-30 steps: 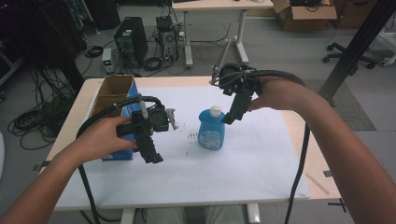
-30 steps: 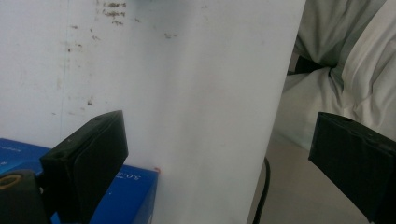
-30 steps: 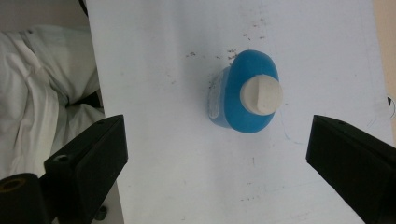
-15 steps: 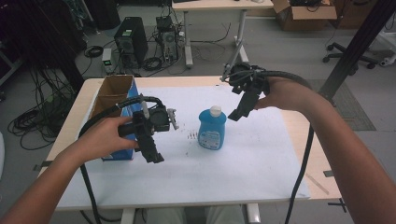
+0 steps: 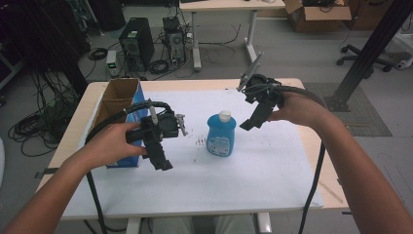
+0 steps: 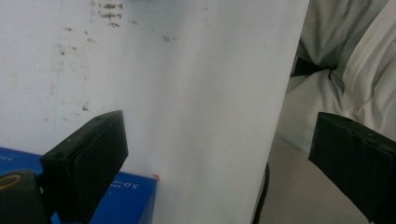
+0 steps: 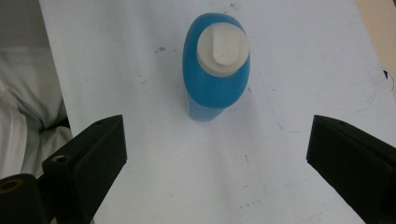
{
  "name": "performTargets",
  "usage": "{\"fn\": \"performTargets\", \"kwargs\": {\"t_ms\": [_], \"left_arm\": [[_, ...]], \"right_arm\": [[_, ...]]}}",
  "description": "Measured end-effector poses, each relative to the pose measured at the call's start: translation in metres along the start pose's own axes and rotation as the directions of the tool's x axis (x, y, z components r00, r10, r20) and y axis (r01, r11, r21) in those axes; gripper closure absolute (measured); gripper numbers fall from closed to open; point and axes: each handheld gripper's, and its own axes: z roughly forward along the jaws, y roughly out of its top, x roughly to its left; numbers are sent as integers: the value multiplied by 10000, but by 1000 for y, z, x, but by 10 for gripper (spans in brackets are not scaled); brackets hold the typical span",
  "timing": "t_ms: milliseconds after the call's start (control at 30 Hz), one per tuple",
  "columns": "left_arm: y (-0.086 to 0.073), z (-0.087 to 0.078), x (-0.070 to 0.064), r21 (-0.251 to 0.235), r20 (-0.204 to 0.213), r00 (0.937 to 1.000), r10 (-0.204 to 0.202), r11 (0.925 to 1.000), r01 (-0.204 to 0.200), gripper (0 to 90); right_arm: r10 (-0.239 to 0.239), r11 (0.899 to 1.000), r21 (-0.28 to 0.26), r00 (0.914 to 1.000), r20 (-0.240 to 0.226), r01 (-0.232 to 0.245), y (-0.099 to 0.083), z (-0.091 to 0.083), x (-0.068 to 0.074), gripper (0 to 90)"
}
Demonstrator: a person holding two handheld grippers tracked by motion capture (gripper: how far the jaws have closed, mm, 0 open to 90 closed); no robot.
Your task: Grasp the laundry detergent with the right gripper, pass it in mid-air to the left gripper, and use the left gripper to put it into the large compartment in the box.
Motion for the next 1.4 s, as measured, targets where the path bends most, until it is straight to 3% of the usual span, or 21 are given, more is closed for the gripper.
{"fn": "performTargets", "kwargs": {"t_ms": [433,867,967,1400], "left_arm": [[-1,2,3,3,12,10000,-41,10000,41,48],[3,8,3,41,146,9999,-51,10000,51,48],[4,10,3,62,185,9998,-57,10000,56,47],[5,12,4,95,227,9997,-50,9999,48,47]], "right_arm": [[340,9957,-868,9994,63,-333,-24,28,0,39],[662,9813,-1815,9978,83,-636,-43,46,-1,39],[730,9712,-2282,9973,87,-691,-49,50,-1,38],[1061,9442,-3145,9943,84,-981,-66,69,1,29]]}}
